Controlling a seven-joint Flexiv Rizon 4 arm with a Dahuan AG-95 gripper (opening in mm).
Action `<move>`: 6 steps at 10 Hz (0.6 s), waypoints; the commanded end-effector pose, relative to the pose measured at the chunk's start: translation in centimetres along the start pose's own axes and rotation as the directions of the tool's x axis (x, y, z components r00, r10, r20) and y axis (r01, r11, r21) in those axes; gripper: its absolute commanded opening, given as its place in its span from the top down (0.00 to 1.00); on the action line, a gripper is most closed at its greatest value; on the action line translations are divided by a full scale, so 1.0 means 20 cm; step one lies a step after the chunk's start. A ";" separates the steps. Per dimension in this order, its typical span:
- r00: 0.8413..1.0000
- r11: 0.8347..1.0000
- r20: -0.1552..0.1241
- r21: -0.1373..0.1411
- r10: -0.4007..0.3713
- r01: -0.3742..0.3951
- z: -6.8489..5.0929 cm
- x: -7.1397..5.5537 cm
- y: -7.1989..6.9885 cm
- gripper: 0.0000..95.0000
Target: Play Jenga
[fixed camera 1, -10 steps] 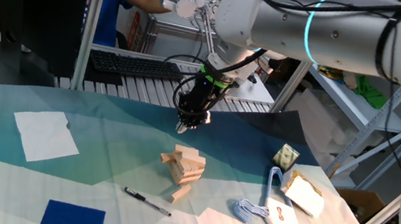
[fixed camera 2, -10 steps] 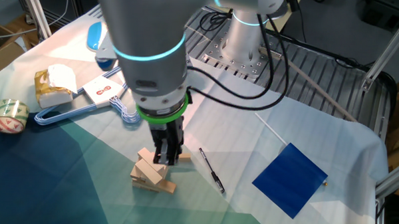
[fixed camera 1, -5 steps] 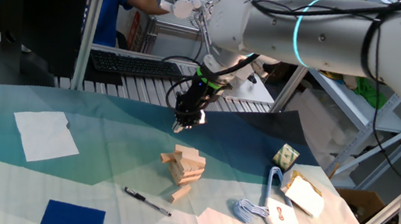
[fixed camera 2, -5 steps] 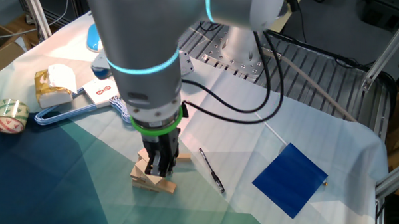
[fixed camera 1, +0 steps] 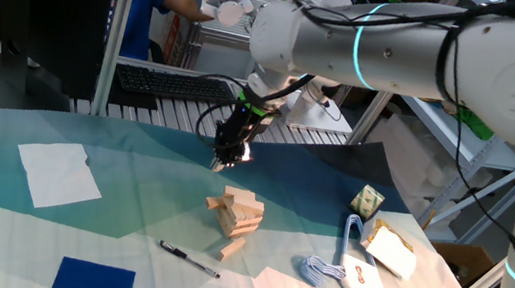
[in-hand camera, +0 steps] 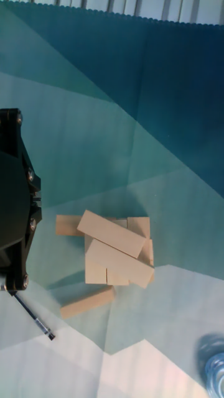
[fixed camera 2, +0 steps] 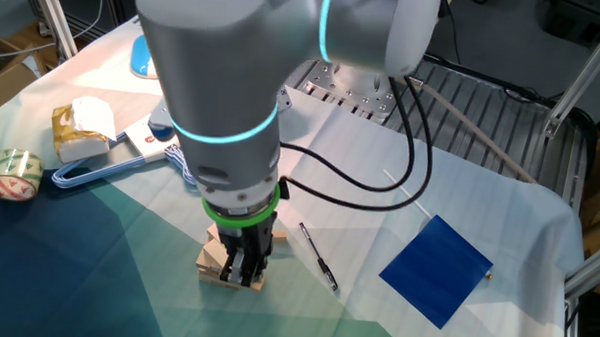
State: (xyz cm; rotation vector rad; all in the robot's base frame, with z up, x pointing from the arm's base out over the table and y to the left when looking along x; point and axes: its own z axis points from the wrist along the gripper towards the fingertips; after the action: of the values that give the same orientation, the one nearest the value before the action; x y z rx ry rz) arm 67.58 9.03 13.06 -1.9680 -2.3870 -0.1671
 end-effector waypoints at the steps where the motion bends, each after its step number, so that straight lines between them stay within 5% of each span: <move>1: 1.000 1.000 0.003 0.006 0.019 -0.019 0.03 0.01 0.01 1.00; 6: 0.999 0.999 0.031 0.011 0.045 -0.045 0.09 -0.01 0.04 1.00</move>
State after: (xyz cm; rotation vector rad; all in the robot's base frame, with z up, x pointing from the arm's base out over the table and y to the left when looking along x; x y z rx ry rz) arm 68.58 9.06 11.17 -2.0377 -2.3544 -0.1196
